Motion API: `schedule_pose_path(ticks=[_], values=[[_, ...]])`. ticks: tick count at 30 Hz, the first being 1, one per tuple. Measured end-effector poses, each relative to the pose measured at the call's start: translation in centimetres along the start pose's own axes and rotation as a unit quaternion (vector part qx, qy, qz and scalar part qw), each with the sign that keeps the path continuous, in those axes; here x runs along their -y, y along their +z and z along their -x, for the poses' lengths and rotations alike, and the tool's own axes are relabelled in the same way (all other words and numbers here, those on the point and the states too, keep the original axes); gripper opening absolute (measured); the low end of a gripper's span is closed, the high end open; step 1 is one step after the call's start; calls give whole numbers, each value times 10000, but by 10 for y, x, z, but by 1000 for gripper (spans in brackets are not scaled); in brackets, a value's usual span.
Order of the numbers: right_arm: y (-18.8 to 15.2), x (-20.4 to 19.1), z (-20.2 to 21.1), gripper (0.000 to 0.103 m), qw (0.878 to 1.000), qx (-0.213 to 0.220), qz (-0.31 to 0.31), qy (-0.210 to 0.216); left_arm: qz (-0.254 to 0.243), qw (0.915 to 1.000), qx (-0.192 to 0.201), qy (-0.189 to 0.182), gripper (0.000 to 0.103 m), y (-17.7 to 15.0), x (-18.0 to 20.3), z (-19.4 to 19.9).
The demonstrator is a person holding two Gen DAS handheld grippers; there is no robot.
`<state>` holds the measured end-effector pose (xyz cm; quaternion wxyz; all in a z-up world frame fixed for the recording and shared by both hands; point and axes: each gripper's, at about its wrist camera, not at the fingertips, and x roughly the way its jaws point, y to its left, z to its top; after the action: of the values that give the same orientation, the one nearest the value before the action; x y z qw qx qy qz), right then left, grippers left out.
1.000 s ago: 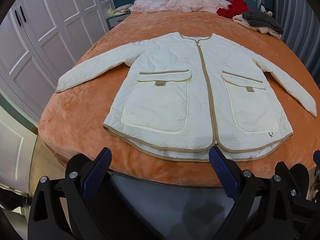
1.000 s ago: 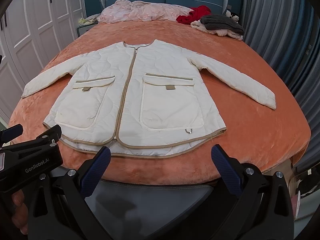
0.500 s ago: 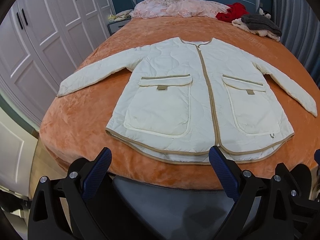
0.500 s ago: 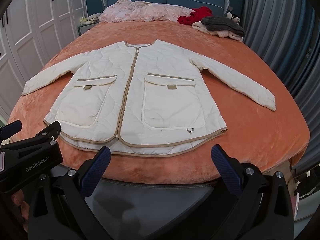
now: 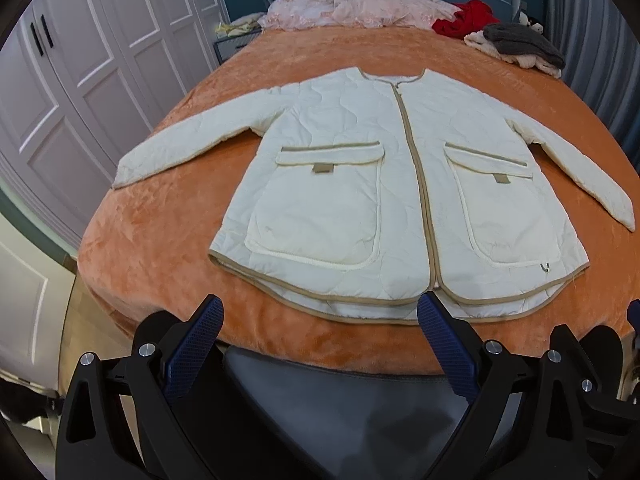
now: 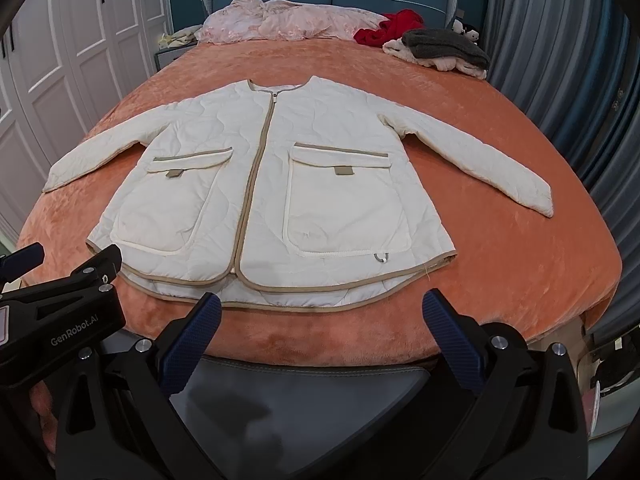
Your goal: Fold large clothes
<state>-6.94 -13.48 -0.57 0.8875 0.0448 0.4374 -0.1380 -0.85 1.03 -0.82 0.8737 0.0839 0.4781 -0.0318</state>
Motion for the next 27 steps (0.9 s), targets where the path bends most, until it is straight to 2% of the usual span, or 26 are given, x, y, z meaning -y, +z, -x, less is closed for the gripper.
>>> schedule_pose_path(ticks=[4,20,27], values=[[-1,0,-1,98,10000,-9,1,11,-2,10000,-48,-7,95,-2,-1,-2],[-1,0,-3,98,10000,-15,-4,15,4,9998,191,13,95,-2,-2,0],[0,-1,-4,98,10000,-35,15,23,11,10000,36,-20,95,-3,-3,-5]])
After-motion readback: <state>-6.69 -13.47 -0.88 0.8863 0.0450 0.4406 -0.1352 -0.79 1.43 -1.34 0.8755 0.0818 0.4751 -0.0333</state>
